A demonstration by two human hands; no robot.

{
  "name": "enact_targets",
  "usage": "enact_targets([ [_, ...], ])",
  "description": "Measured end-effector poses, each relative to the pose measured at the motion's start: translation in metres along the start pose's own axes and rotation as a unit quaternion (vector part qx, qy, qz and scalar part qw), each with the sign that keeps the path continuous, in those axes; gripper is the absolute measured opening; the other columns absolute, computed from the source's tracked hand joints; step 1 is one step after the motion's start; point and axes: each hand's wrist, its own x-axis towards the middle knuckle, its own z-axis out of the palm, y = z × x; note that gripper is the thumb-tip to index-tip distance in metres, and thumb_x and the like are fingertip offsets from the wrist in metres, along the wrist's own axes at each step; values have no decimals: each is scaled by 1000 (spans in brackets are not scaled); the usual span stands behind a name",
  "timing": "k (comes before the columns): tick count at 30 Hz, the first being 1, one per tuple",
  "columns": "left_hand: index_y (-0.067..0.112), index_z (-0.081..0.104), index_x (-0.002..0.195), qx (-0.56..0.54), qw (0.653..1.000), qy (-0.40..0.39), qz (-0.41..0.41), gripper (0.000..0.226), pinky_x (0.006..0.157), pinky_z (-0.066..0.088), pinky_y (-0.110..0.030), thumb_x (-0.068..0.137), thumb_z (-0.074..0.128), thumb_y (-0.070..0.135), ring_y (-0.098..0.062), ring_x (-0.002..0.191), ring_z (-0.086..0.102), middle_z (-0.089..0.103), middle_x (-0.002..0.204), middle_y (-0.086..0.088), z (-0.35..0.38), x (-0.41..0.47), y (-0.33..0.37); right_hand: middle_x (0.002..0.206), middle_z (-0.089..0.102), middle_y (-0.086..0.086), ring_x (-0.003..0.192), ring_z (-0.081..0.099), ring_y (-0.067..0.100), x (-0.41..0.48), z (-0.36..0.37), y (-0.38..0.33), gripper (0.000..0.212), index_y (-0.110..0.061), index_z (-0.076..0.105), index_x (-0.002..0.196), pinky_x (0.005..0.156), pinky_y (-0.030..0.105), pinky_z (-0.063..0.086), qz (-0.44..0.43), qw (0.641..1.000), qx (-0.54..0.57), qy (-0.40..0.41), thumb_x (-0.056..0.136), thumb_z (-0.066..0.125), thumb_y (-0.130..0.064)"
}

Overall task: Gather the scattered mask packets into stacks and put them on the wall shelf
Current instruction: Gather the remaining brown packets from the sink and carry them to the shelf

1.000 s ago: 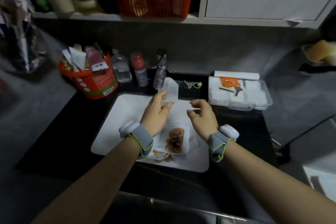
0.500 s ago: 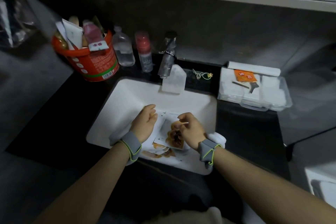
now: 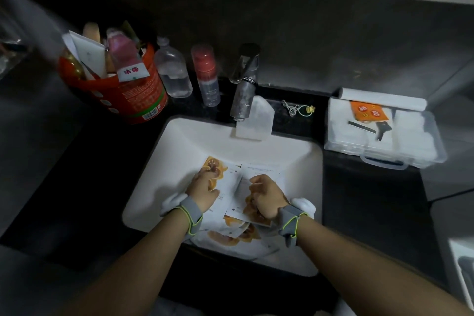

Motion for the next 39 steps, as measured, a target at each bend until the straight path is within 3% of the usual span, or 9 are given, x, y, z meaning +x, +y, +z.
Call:
enact_targets([
  [3, 14, 46, 134, 22, 1000, 5, -8, 54, 101, 44, -34, 83, 62, 14, -33, 122, 50, 44, 140, -14, 0, 15, -6, 107, 58, 14, 86, 59, 31, 12, 11, 4, 36, -18, 52, 102, 78, 47, 57, 20, 999, 23, 11, 83, 35, 8],
  [8, 21, 30, 145, 75, 995, -10, -59, 75, 108, 38, -37, 80, 67, 25, -35, 134, 35, 28, 148, -15, -1, 33, -19, 106, 56, 13, 91, 57, 27, 30, 27, 8, 37, -5, 52, 121, 62, 25, 51, 71, 996, 52, 21, 90, 37, 9],
  [13, 20, 20, 144, 190, 980, -21, -59, 100, 107, 34, -36, 65, 74, 50, -34, 135, 29, 23, 147, -12, 6, 35, -24, 110, 56, 9, 93, 57, 30, 43, 45, 20, 37, -16, 45, 121, 69, 33, 49, 91, 995, 12, -32, 88, 42, 0],
  [16, 13, 8, 147, 170, 981, -18, -95, 116, 104, 37, -37, 62, 79, 47, -34, 134, 31, 22, 145, -17, 12, 33, -19, 111, 55, 6, 104, 59, 34, 51, 52, 29, 41, -15, 45, 126, 91, 44, 50, 93, 995, 3, -22, 86, 45, -6],
  [19, 3, 33, 135, 112, 988, -24, -101, 85, 95, 43, -34, 68, 80, 29, -30, 124, 48, 44, 133, -18, 12, 37, -12, 116, 54, 5, 95, 56, 28, 55, 48, 35, 50, -18, 41, 128, 81, 38, 47, 111, 993, 34, -38, 79, 50, -14],
  [21, 7, 54, 93, 16, 997, -49, -65, 40, 81, 48, -30, 65, 77, 23, -26, 99, 60, 60, 99, -15, 8, 40, -11, 111, 54, 5, 89, 53, 26, 54, 43, 35, 56, -20, 40, 127, 74, 36, 42, 129, 989, 64, -30, 72, 51, -18],
  [24, 17, 52, 62, -83, 995, -45, -23, 13, 72, 44, -31, 59, 62, 25, -24, 81, 58, 59, 70, -7, 7, 47, -23, 103, 54, 5, 88, 55, 26, 50, 33, 33, 44, -18, 43, 122, 74, 34, 47, 119, 989, 87, -1, 82, 54, -5],
  [29, 10, 49, 82, -44, 999, 26, 12, 11, 61, 28, -20, 88, 55, 3, -20, 79, 50, 51, 83, -5, -16, 43, -24, 85, 51, 7, 63, 56, 15, 48, 12, 29, 35, -8, 48, 109, 43, 19, 43, 102, 985, 137, -2, 82, 47, 16],
  [39, 17, 44, 71, -289, 954, 80, -2, 30, 61, 30, -26, 91, 49, -5, -13, 69, 43, 46, 78, -3, -55, 12, 3, 77, 55, 9, 62, 50, 21, 21, -1, 1, 35, -12, 49, 121, 66, 35, 46, 98, 963, 253, -8, 89, 59, -21],
])
